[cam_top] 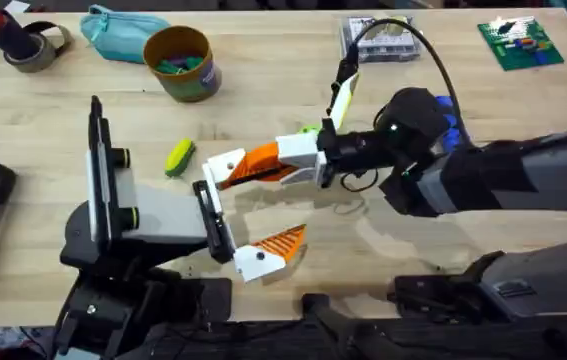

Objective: Pick up the gripper from the table and insert it into the empty holder that is missing its gripper. Then pick up a screw, insert it into the mounting hole, and use the screwdriver to tighten it. Finally, clean up the table by picking up the vegetable and placing it into the bucket.

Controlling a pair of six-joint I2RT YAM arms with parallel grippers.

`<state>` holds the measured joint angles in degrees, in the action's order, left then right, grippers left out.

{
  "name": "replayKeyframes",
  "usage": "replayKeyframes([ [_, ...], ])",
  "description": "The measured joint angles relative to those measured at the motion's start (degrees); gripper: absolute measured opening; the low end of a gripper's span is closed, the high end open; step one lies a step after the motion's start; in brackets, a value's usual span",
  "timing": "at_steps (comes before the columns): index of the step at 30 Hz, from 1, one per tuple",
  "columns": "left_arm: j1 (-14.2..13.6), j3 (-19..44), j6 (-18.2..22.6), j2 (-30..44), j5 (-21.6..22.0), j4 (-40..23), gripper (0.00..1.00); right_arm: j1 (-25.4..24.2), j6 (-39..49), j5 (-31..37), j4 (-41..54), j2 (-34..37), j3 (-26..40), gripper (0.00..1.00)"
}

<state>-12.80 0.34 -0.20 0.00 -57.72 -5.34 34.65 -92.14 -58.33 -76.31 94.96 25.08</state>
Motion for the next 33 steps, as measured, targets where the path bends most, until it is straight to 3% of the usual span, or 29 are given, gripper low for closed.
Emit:
replayKeyframes([
  [19,0.0,0.0,0.4,0.0,0.1,0.0,0.987,0.0,-0.1,0.0,-0.2,0.0,0.0,0.029],
  [20,0.0,0.0,0.5,0.0,0.1,0.0,0.987,0.0,-0.2,0.0,-0.1,0.0,0.0,0.108],
  [25,-0.2,0.0,0.9,0.0,-1.1,-0.1,0.987,0.6,-0.2,0.6,-0.1,0.0,0.0,0.846],
  [26,-0.2,0.0,0.9,0.0,-1.2,-0.1,0.987,0.7,-0.2,0.8,-0.1,0.0,0.0,0.947],
  [28,-0.2,0.0,0.9,0.0,-1.3,-0.2,0.987,0.7,-0.2,1.2,-0.1,0.1,0.0,0.991],
  [33,-0.2,0.0,0.9,0.0,-1.3,-0.2,0.987,0.7,-0.3,1.9,0.0,0.0,0.0,0.995],
])
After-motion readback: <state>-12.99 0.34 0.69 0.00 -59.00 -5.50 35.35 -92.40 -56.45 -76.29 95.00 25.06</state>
